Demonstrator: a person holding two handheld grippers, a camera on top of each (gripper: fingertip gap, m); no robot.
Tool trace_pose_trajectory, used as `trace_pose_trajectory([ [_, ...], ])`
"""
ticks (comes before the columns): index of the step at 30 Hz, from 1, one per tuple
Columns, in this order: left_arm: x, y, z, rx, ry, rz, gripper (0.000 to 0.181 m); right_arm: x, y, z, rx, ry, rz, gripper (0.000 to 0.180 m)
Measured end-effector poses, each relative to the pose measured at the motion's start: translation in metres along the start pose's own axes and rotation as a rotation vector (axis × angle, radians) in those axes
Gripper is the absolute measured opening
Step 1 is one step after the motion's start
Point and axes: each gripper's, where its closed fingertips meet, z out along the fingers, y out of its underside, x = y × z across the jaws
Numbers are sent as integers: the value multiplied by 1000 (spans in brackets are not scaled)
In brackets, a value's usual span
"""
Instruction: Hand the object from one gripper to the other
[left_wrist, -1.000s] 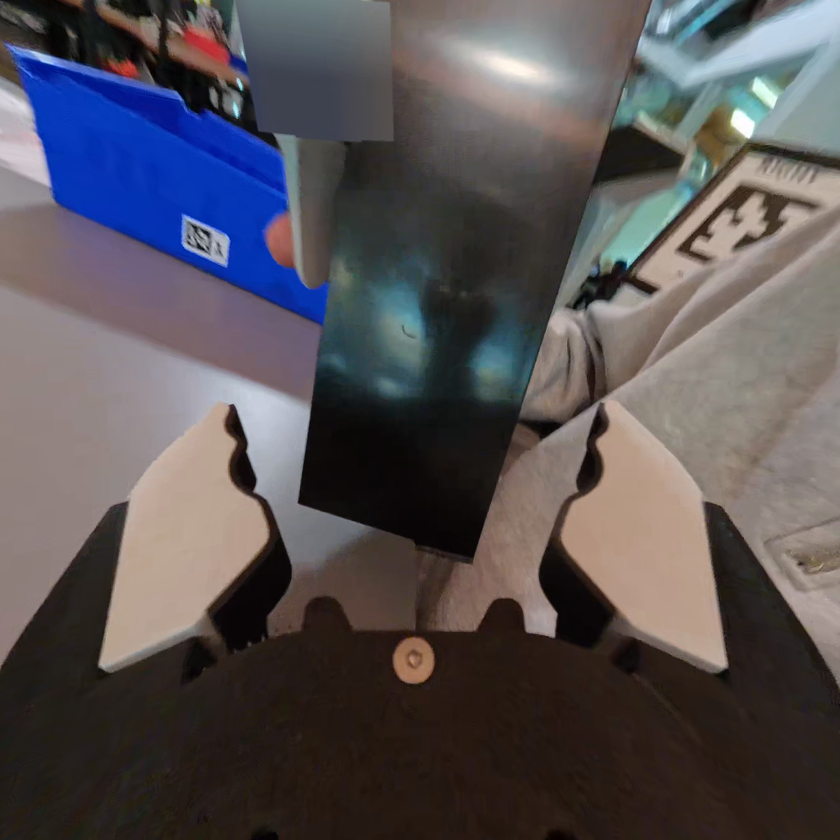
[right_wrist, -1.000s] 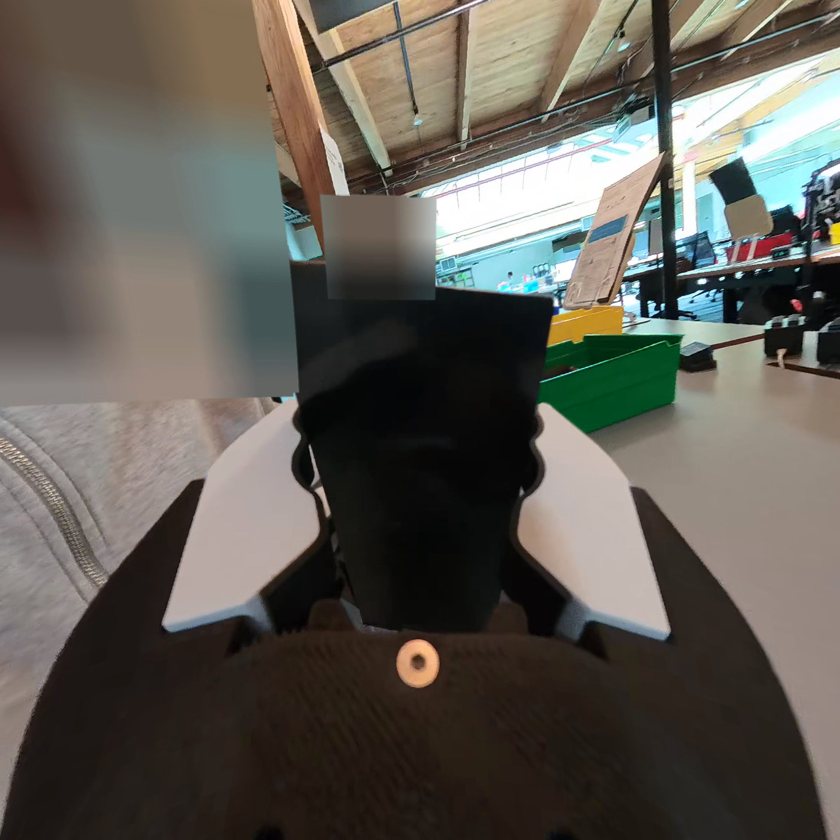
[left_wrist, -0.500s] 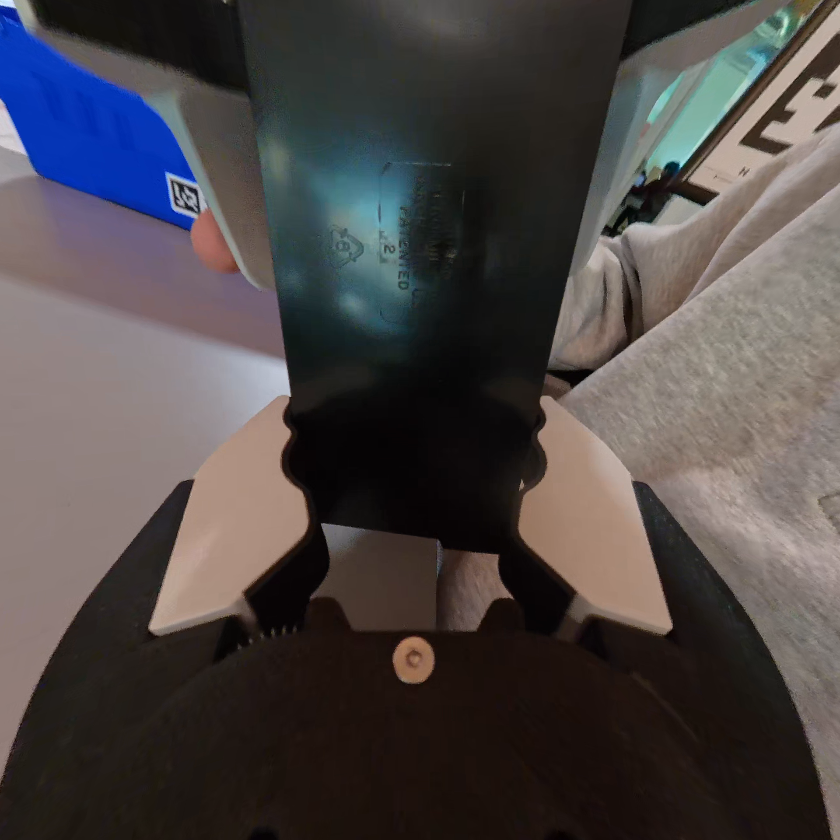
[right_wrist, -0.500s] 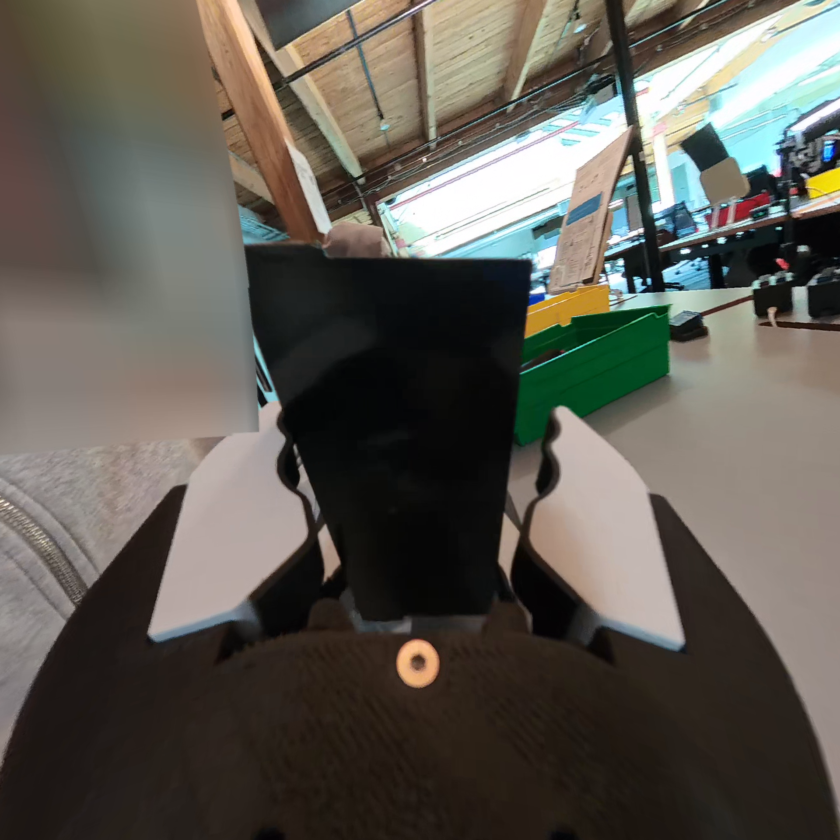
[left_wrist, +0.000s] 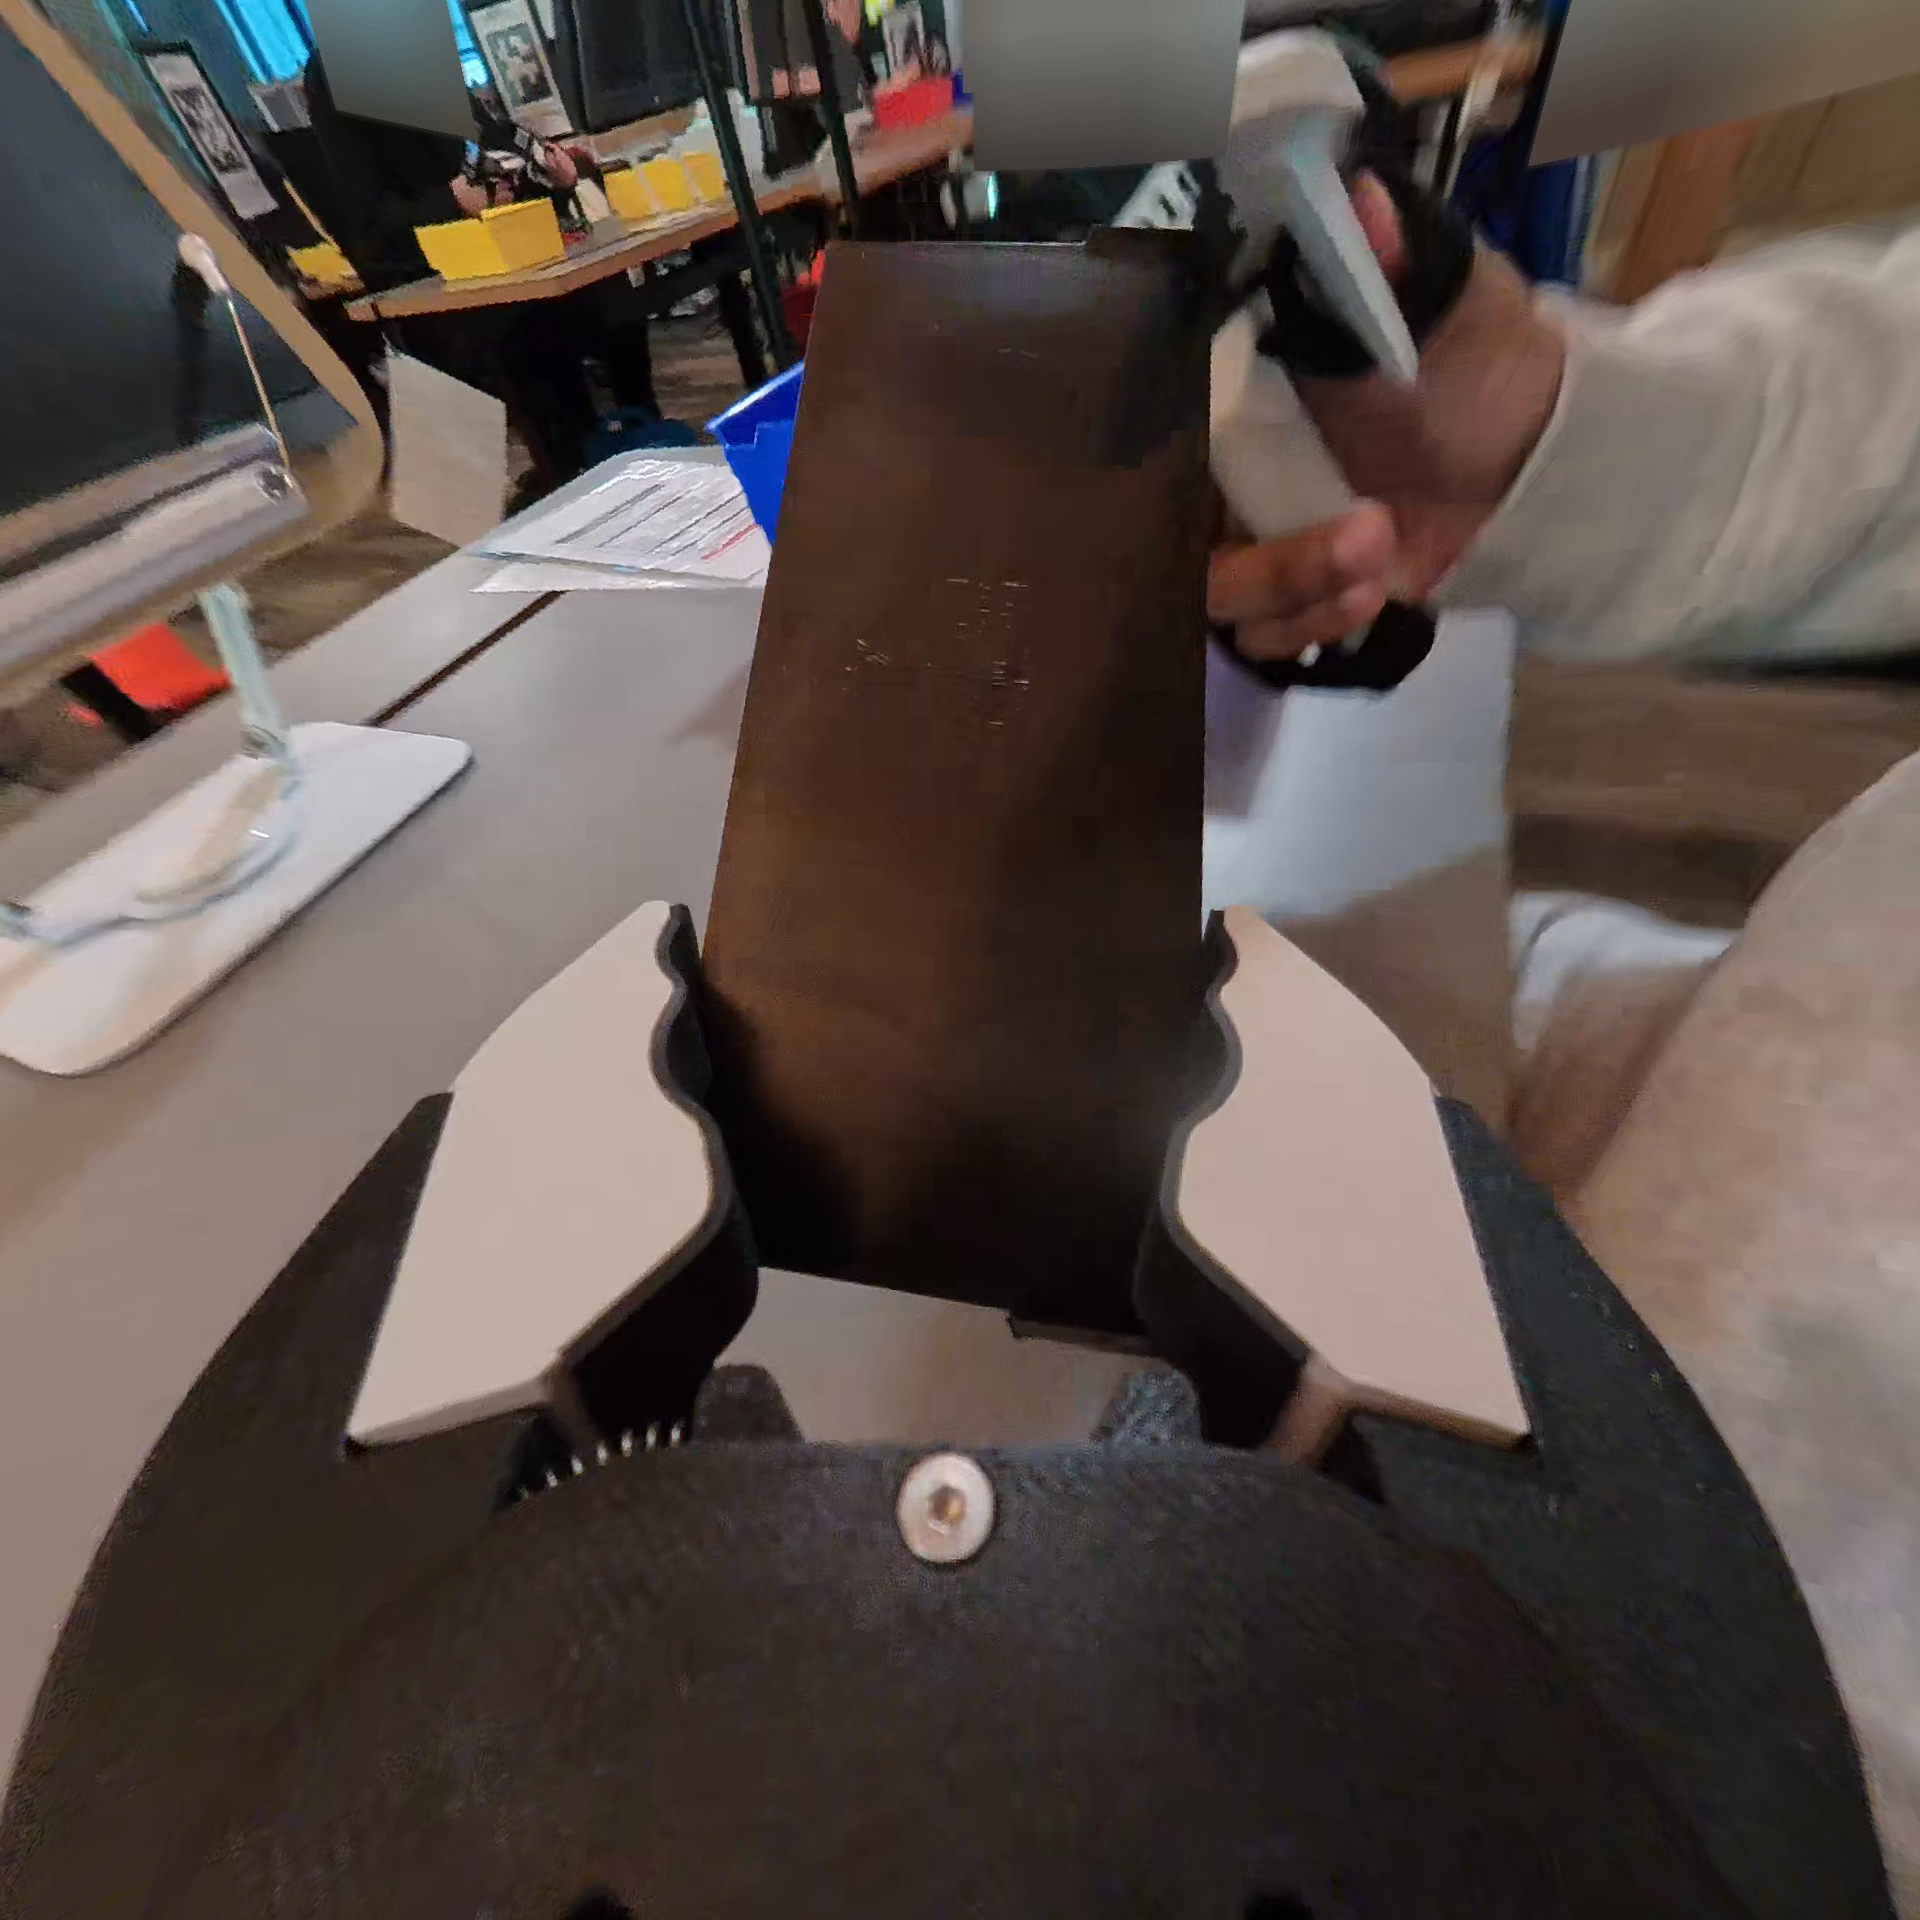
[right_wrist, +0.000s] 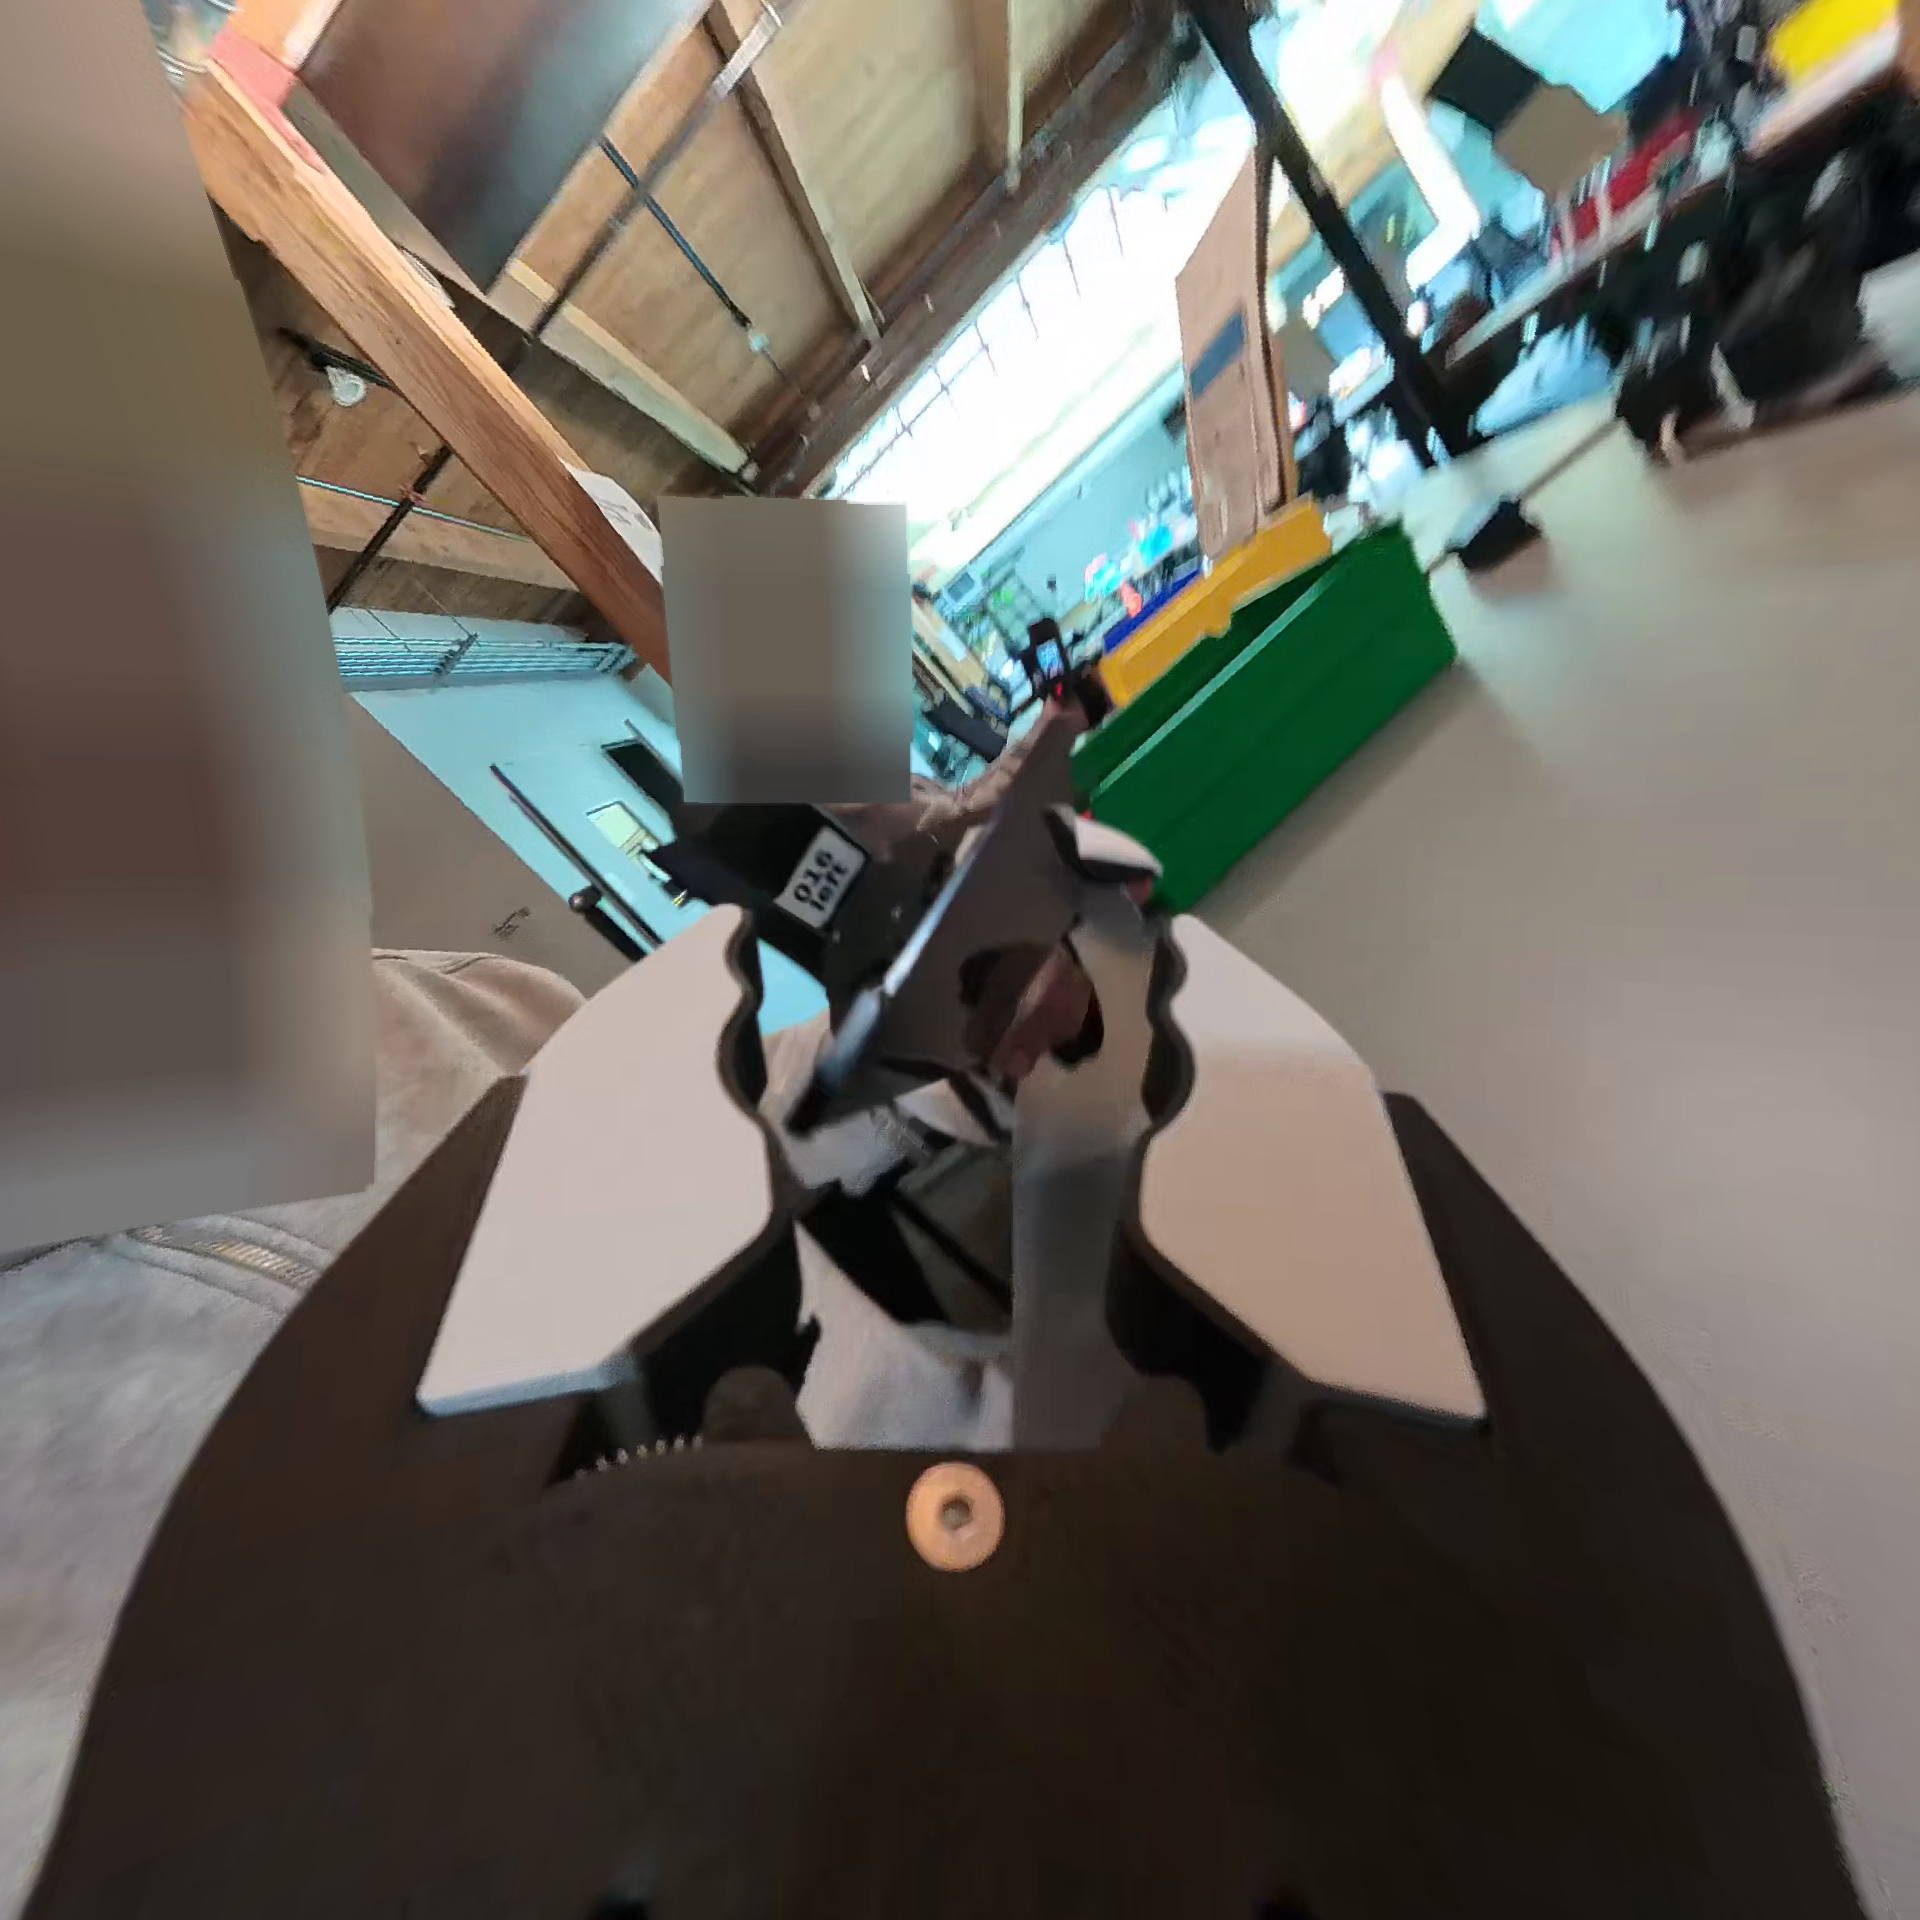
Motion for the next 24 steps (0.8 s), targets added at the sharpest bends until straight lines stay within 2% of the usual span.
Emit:
trace_pose_trajectory([
  [2,-1,10,1,-88,-44,150,92,8,11,-3,-69,5,93,62],
  [4,2,22,4,-171,-48,250,92,16,26,-7,-161,13,160,20],
  [5,5,26,5,-194,-45,276,92,21,33,-9,-204,35,162,7],
  [8,7,34,8,-221,-37,291,91,31,44,-13,-275,99,146,3],
  [13,3,28,9,-162,-70,267,87,36,40,-14,-250,126,133,2],
  [16,-9,22,6,-97,-103,147,112,36,30,-17,-193,121,129,2],
  [19,-20,15,1,-5,-80,-56,118,31,17,-20,-119,87,133,2],
  [22,-22,7,-4,105,48,-343,112,29,12,-22,-91,82,103,2],
  [24,-17,1,-8,184,196,-538,91,26,10,-21,-78,67,88,2],
])
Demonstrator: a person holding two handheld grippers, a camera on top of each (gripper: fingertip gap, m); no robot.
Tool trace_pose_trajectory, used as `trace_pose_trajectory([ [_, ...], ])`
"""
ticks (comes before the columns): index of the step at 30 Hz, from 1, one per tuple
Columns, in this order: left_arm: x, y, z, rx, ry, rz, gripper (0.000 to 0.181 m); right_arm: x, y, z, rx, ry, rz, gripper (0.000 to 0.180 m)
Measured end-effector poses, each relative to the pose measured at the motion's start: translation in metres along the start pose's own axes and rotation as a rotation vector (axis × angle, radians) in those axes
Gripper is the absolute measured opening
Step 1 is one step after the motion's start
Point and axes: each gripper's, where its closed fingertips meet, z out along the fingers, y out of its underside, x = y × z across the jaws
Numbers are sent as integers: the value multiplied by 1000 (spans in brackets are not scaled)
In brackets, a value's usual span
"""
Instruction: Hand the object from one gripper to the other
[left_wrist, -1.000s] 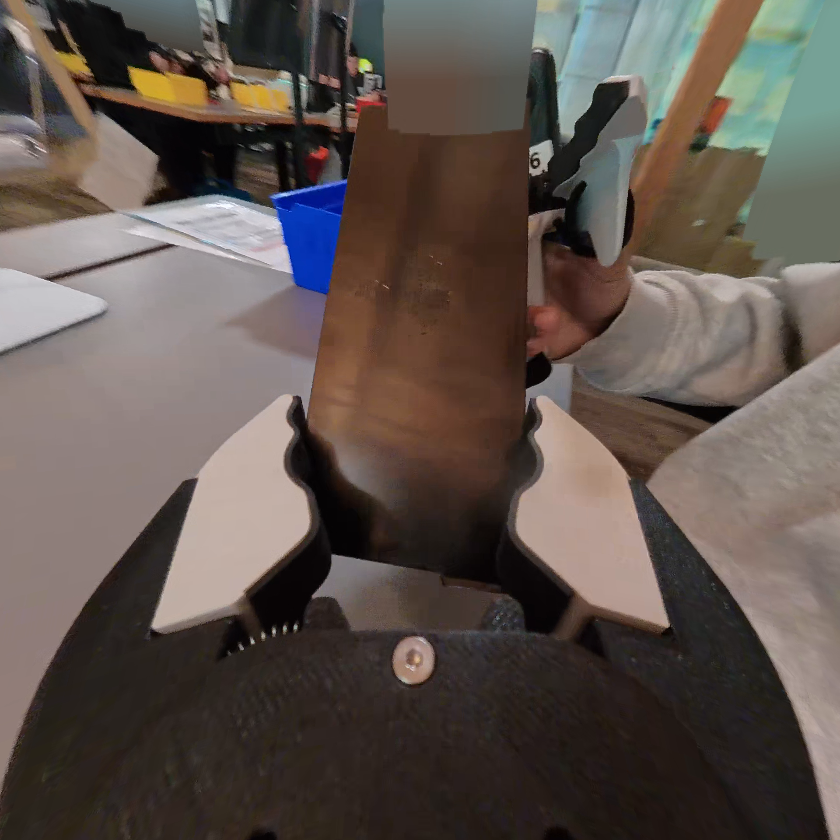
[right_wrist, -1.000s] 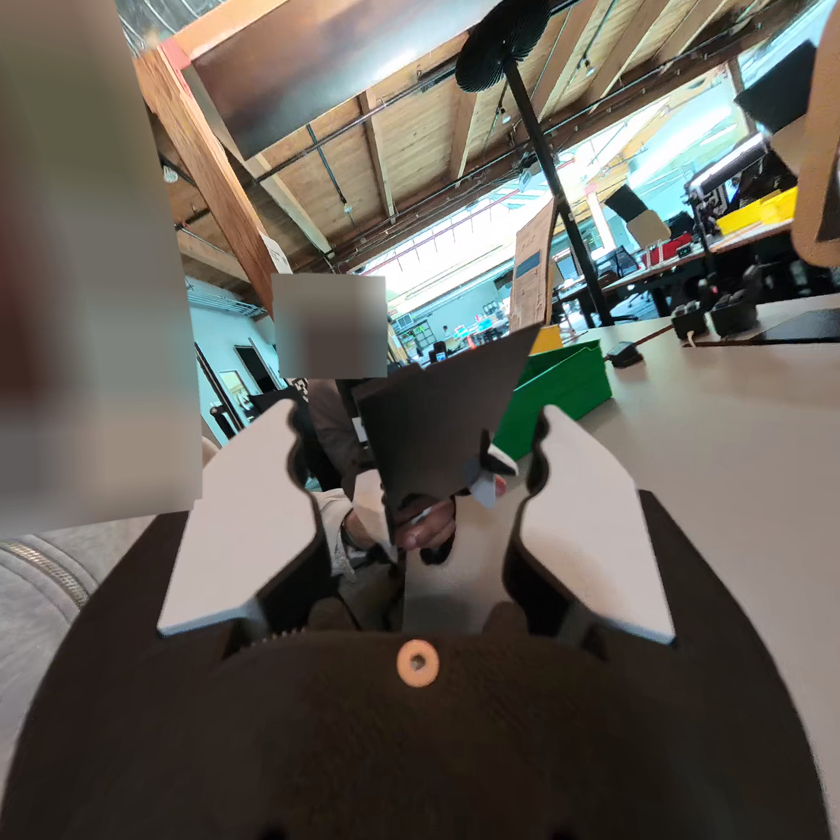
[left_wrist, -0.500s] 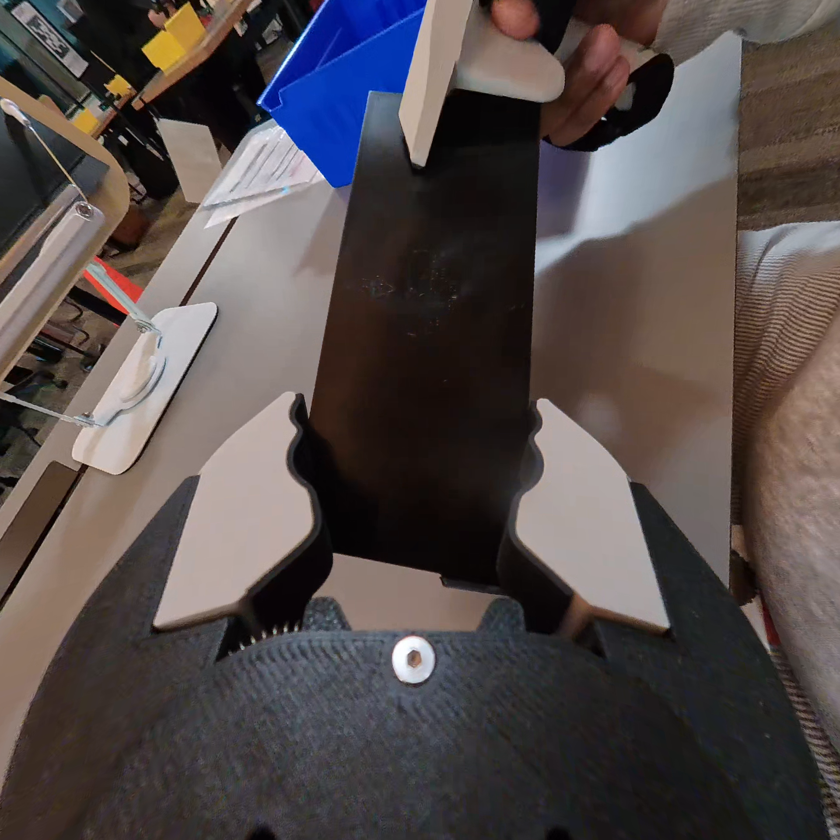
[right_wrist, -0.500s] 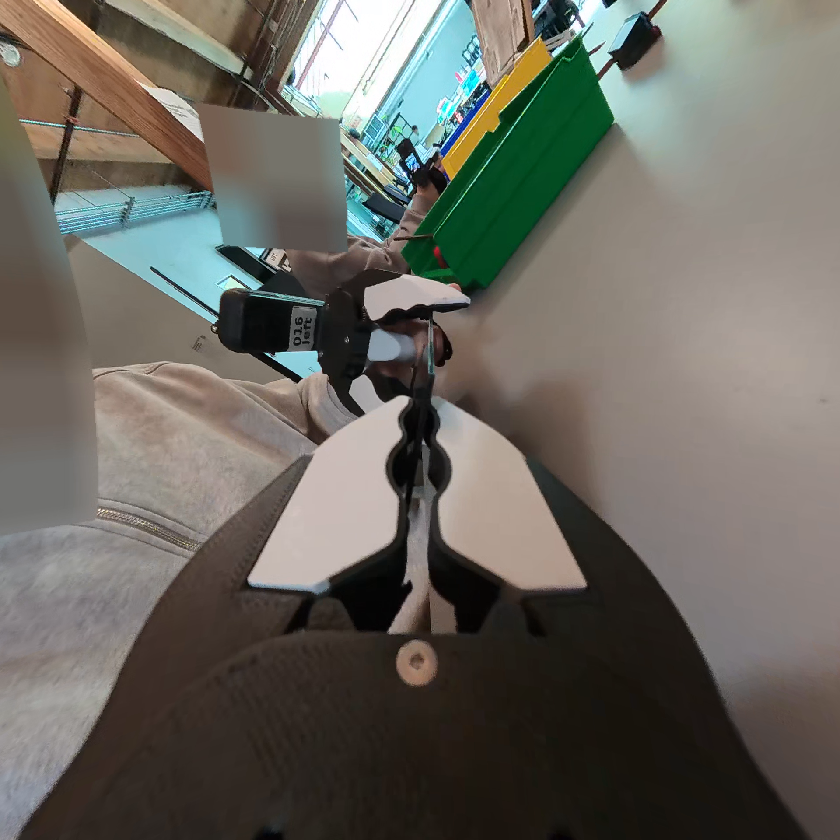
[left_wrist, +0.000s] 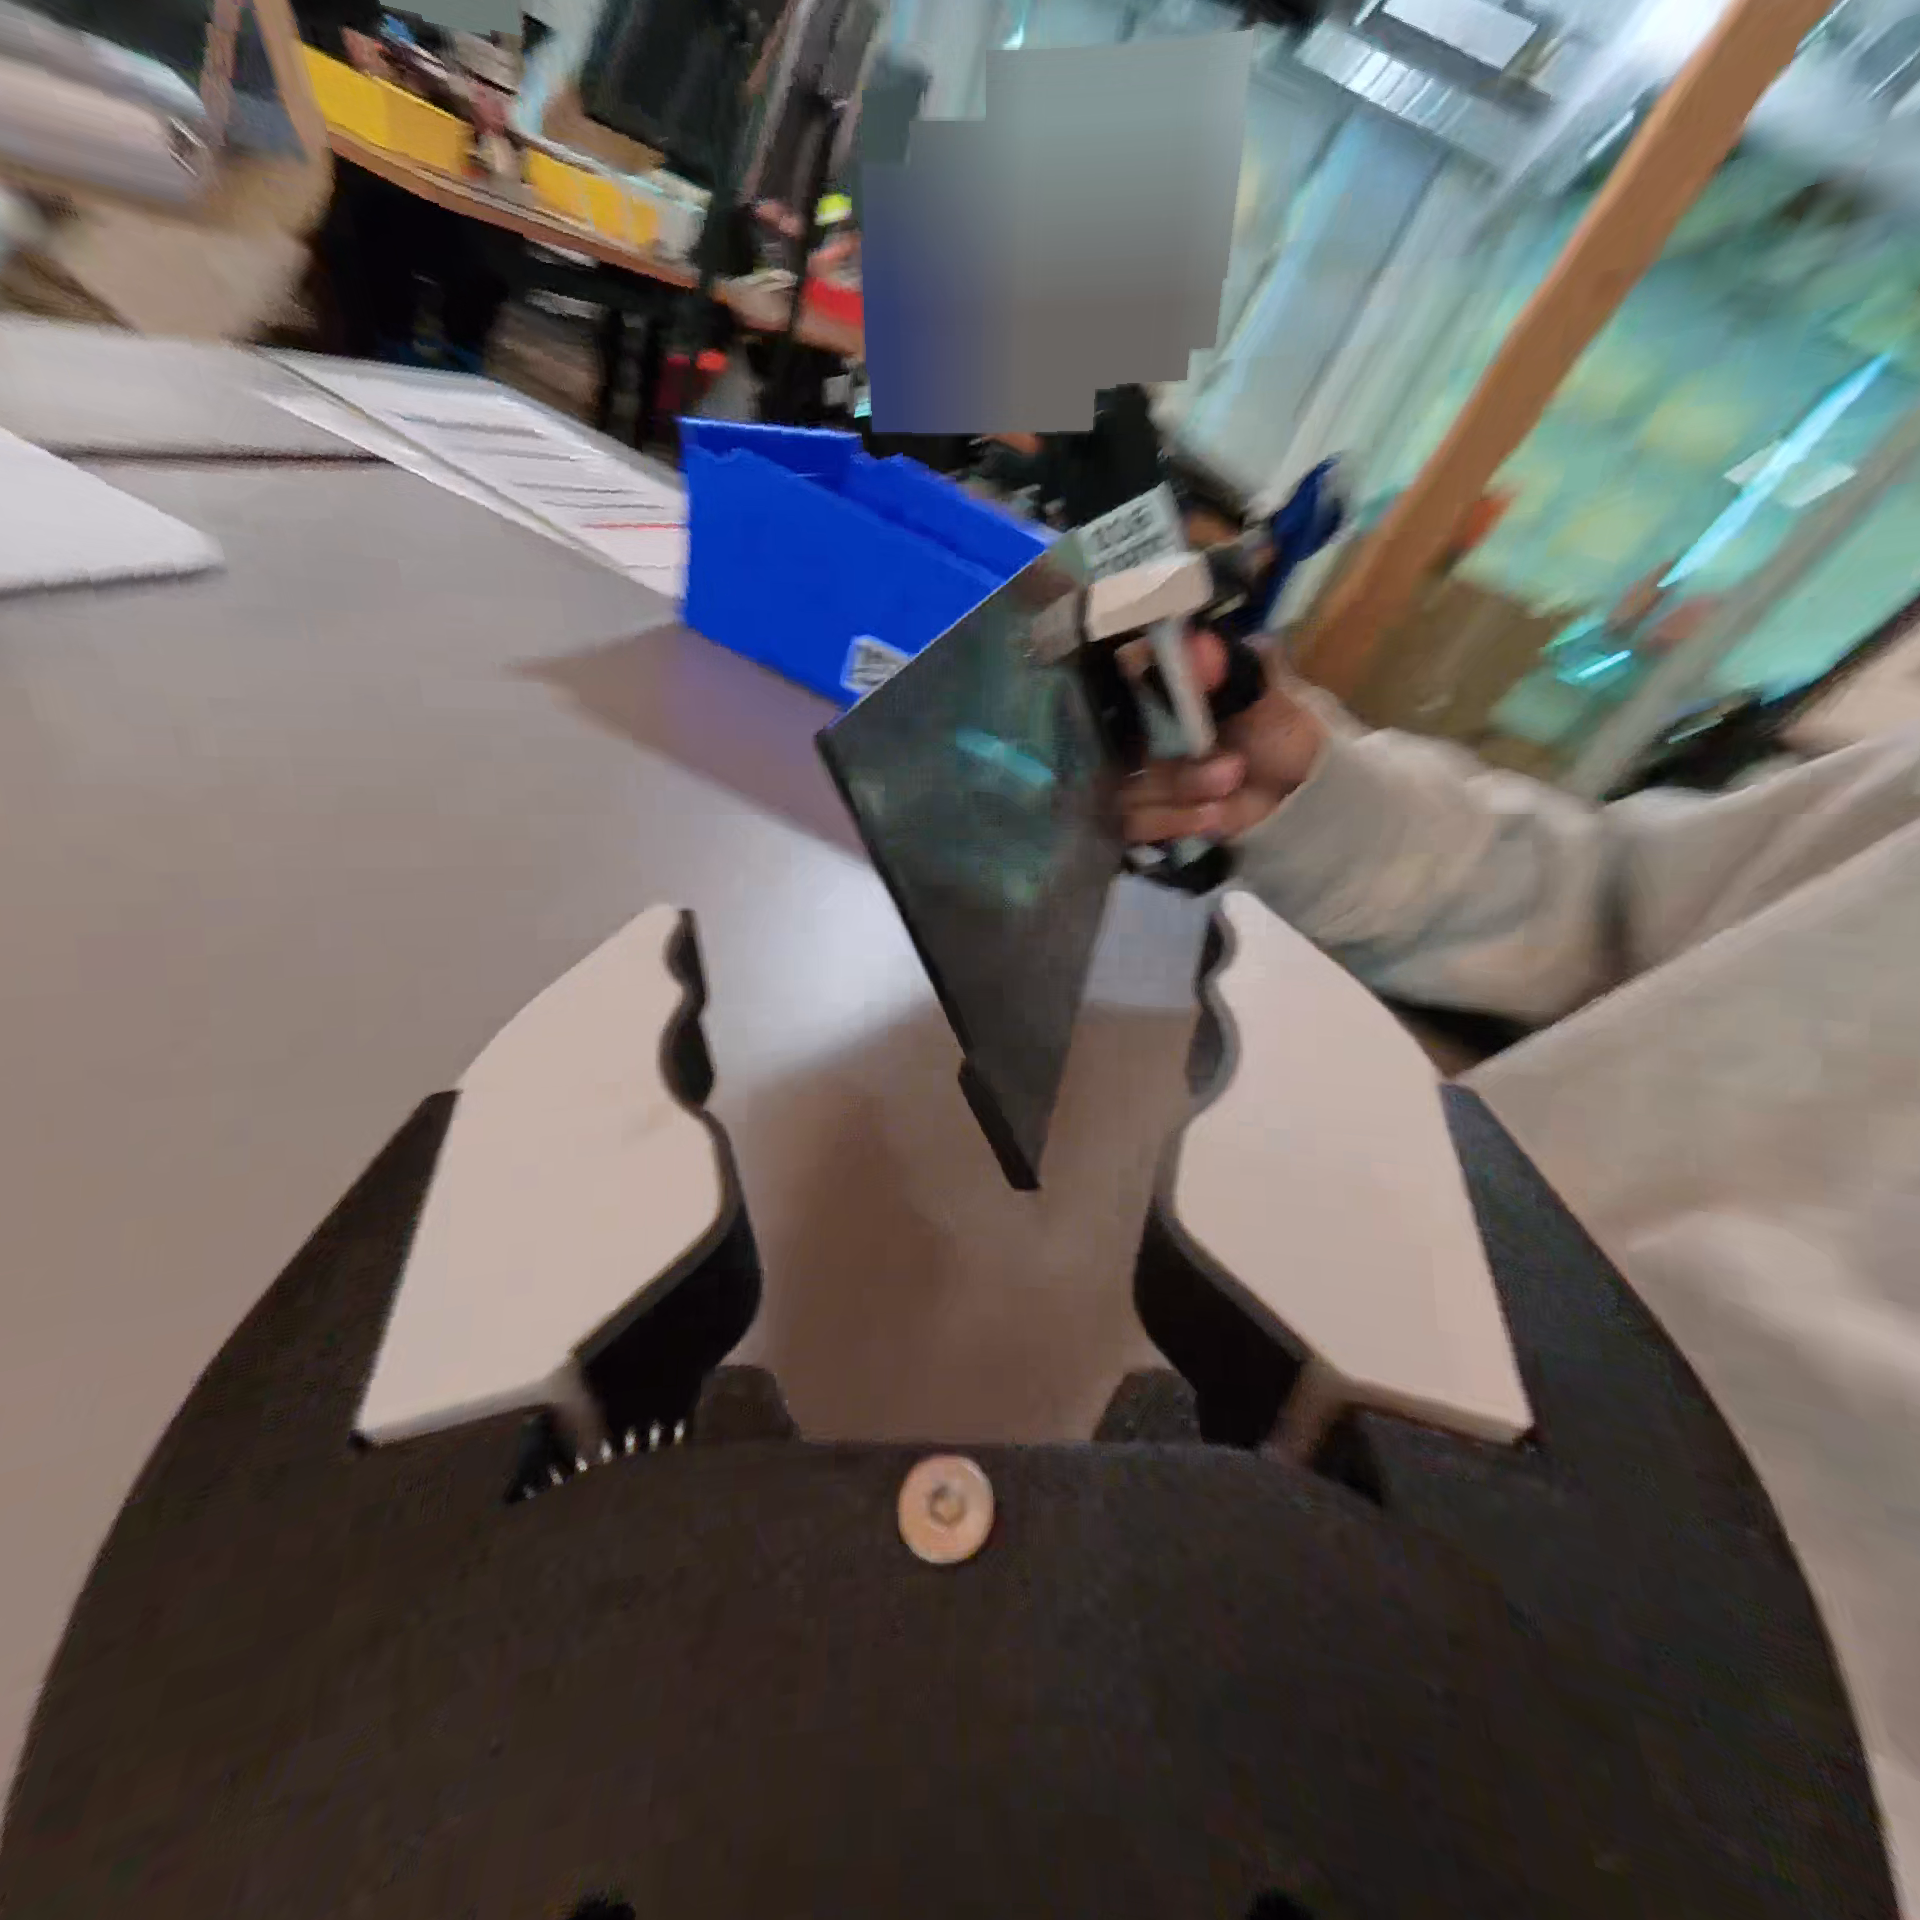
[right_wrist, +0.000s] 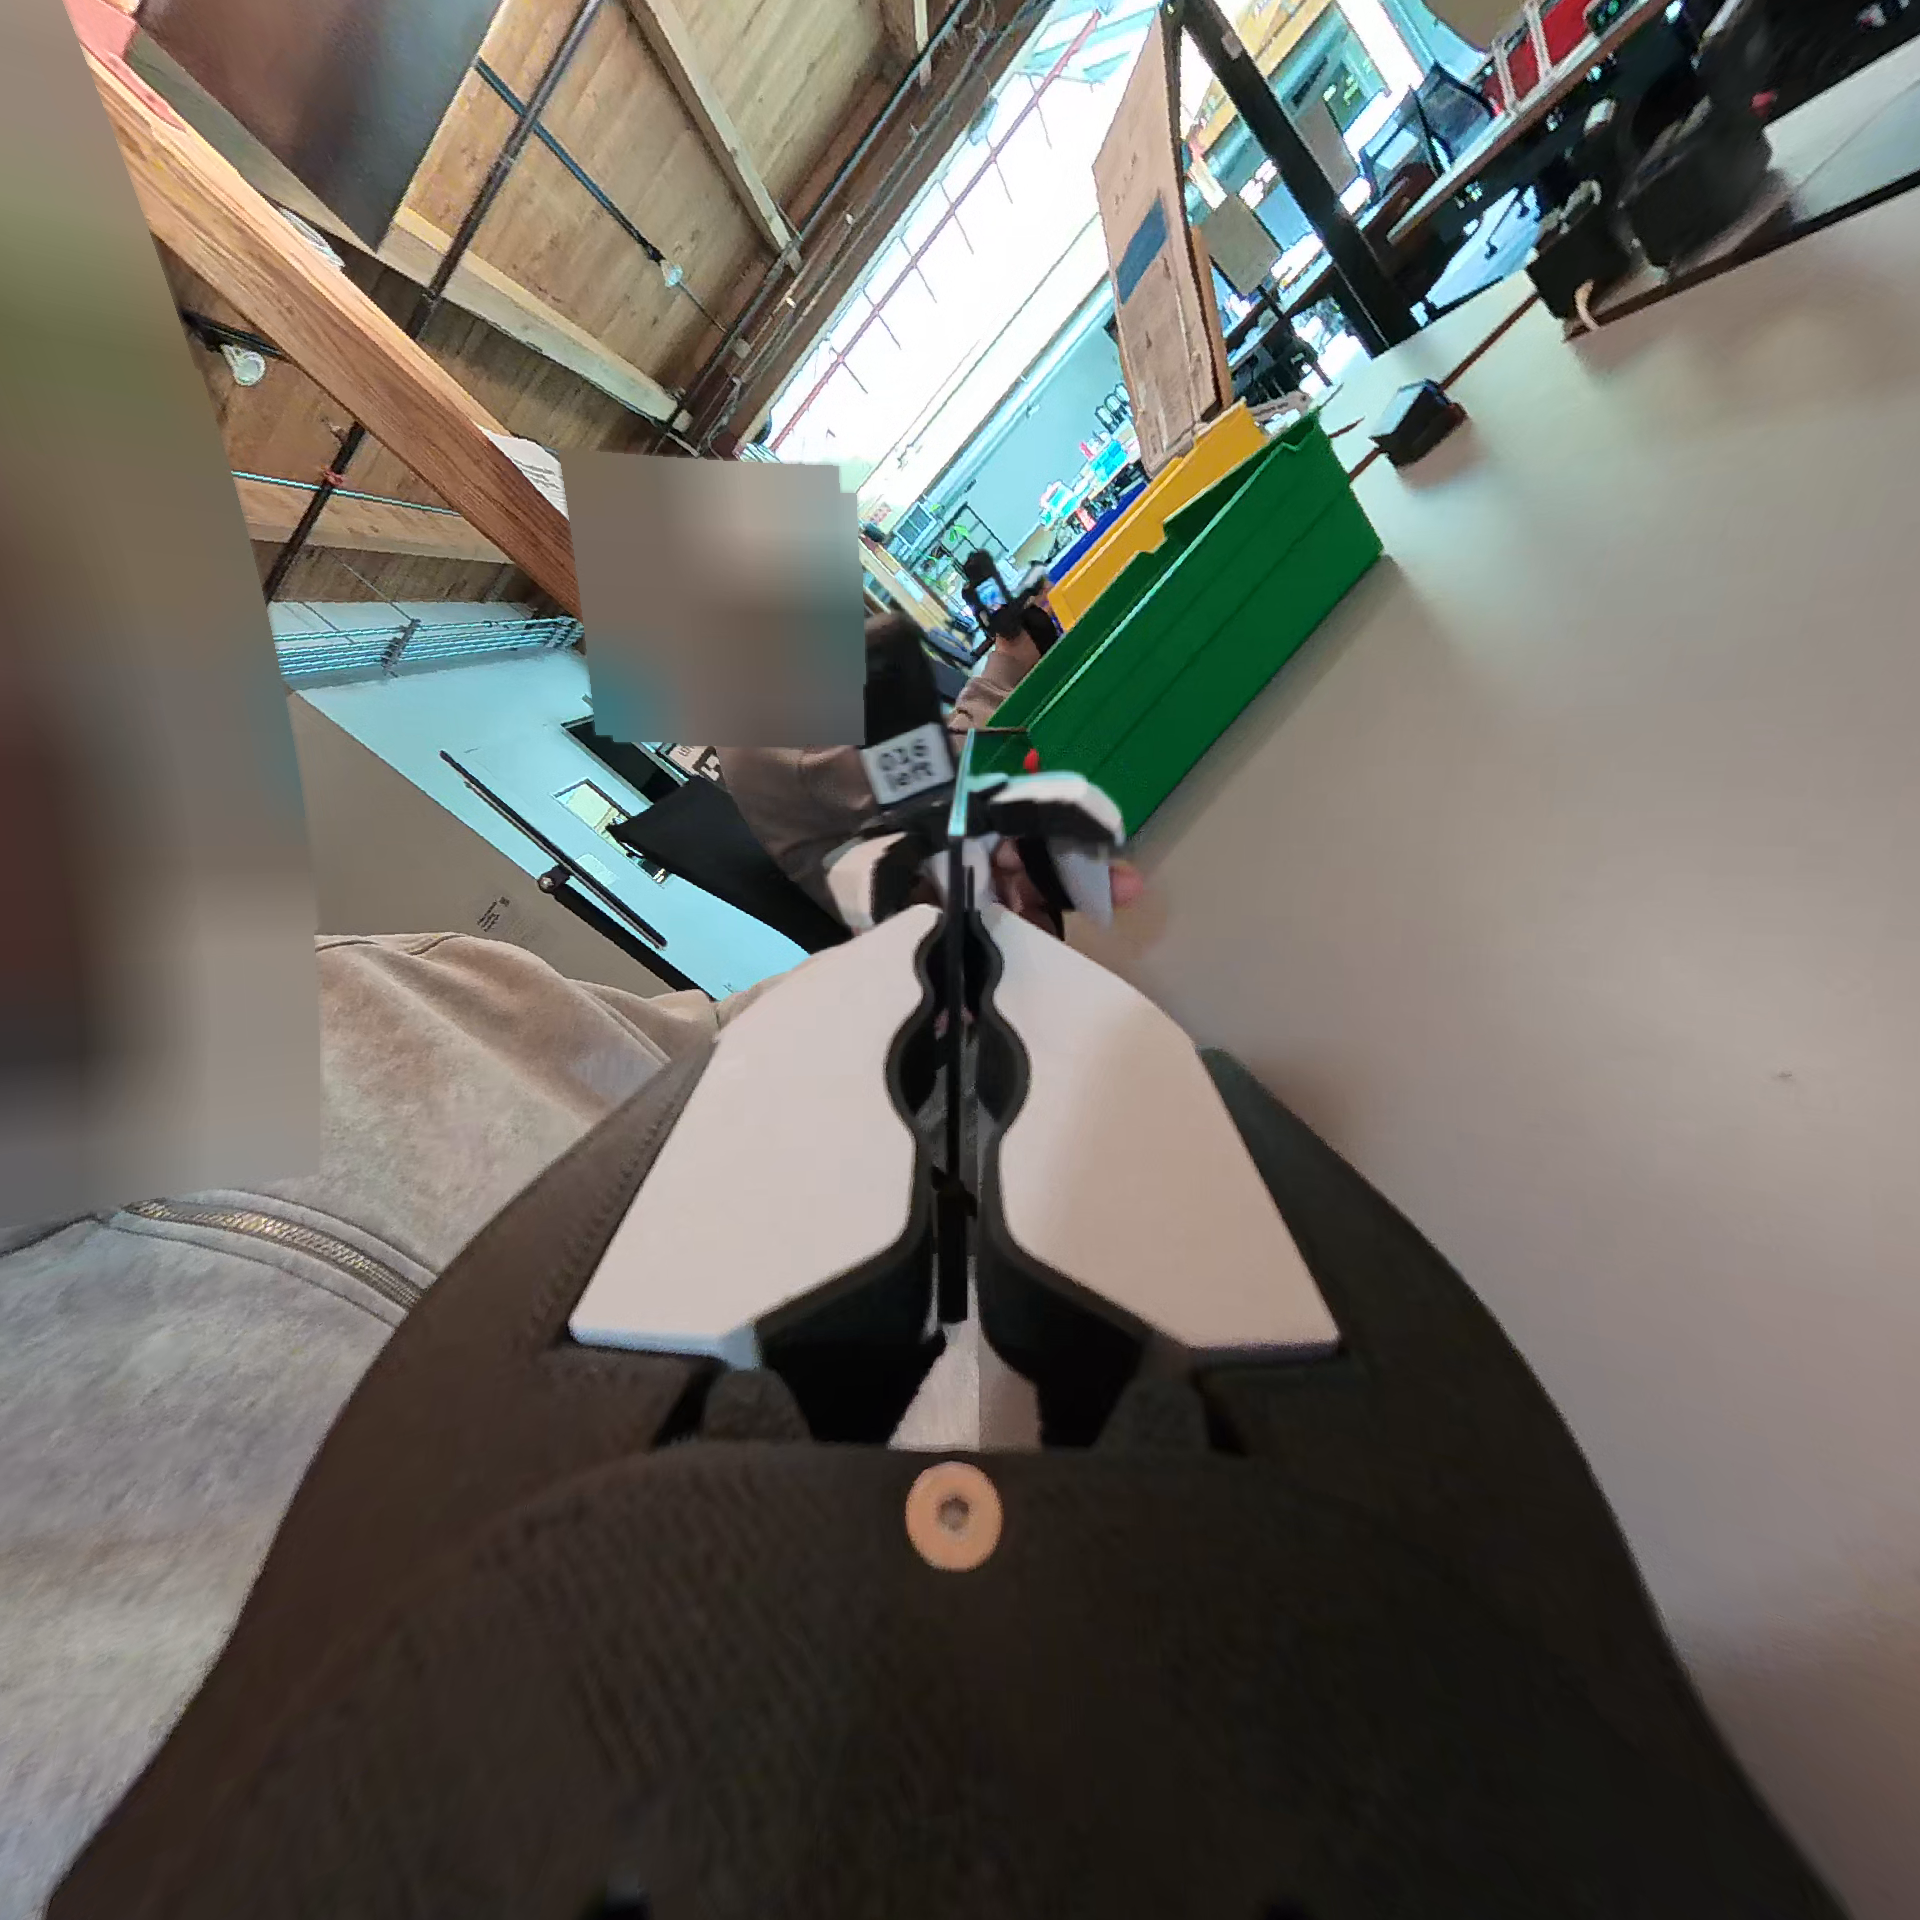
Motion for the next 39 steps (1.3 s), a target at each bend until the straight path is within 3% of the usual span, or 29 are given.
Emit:
trace_pose_trajectory([
  [4,16,-5,-4,56,255,-310,57,-4,0,2,8,-23,-11,2],
  [9,27,-2,-5,31,333,-334,4,-5,6,7,8,-49,-1,2],
  [12,23,0,-5,7,295,-301,2,-3,5,8,17,-37,-26,3],
  [13,22,0,-5,5,282,-303,2,0,5,8,20,-4,-46,15],
  [15,18,0,-6,7,266,-330,2,14,-2,6,45,125,-134,60],
  [18,5,5,-6,2,202,-396,2,26,-13,-2,54,331,-391,89],
  [24,-12,11,-7,12,100,-473,3,21,8,17,-198,577,-889,91],
  [30,-3,19,3,-33,72,-464,3,33,48,39,-518,730,-1192,82],
  [39,8,22,7,-71,82,-411,3,42,70,38,-705,747,-1287,81],
])
